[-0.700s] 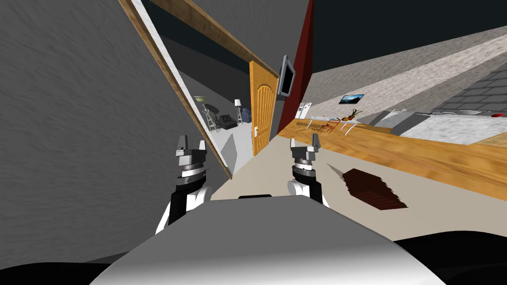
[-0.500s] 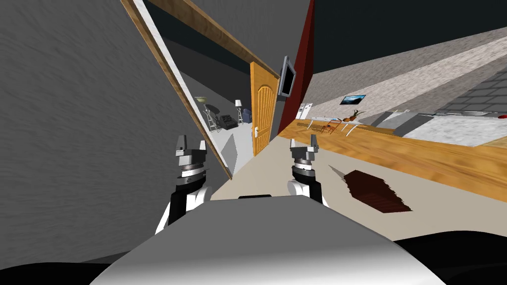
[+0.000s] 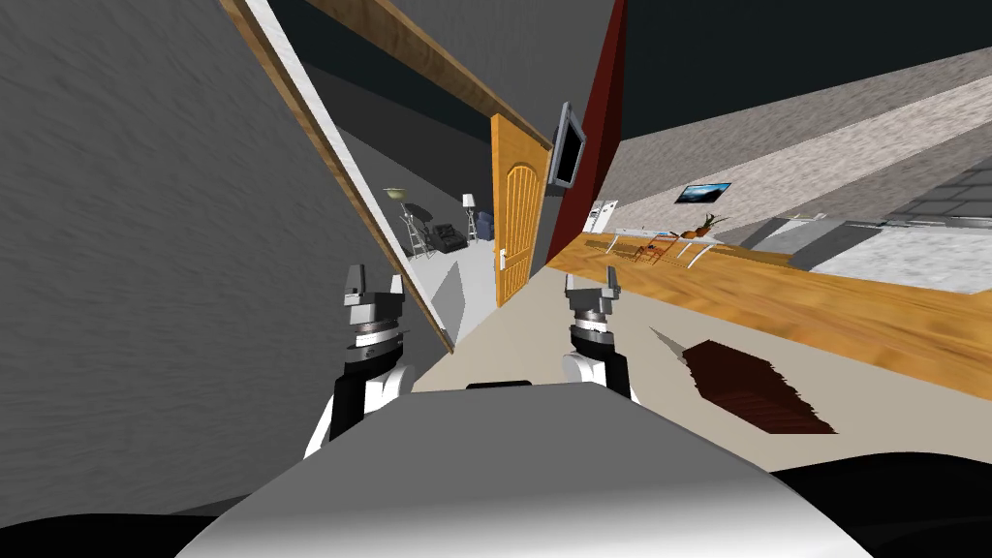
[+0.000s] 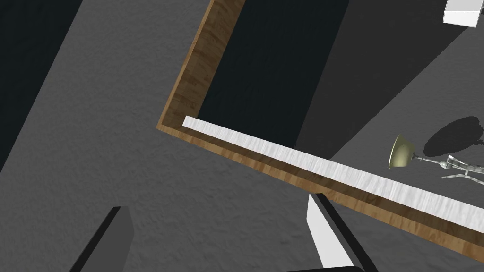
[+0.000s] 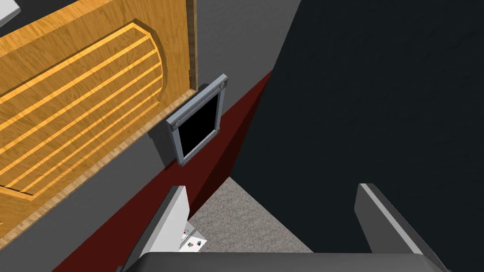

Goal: Push the door open

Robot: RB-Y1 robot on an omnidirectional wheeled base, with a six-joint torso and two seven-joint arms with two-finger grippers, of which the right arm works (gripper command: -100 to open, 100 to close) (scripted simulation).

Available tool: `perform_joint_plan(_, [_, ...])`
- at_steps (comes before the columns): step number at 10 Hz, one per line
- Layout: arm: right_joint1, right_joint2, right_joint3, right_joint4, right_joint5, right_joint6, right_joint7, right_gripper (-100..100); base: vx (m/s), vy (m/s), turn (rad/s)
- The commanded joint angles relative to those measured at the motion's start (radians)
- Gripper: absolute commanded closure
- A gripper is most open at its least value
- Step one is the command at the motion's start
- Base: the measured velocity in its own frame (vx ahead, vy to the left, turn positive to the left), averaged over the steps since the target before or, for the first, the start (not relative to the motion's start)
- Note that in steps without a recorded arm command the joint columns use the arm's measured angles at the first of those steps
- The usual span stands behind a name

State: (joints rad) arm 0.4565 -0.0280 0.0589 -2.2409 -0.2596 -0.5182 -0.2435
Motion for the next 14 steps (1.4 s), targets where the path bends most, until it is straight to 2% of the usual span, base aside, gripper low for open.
perform_joint_plan(1, [0.002, -0.007, 0.006, 0.009, -0.044, 0.011, -0.038, -100, 0.073, -0.038, 0.066])
perform_joint_plan(8, [-0.002, -0.026, 0.023, 0.043, -0.205, 0.055, -0.169, -100, 0.072, -0.038, 0.048])
perform_joint_plan(14, [-0.006, -0.042, 0.041, 0.079, -0.377, 0.103, -0.309, -100, 0.077, -0.045, 0.059])
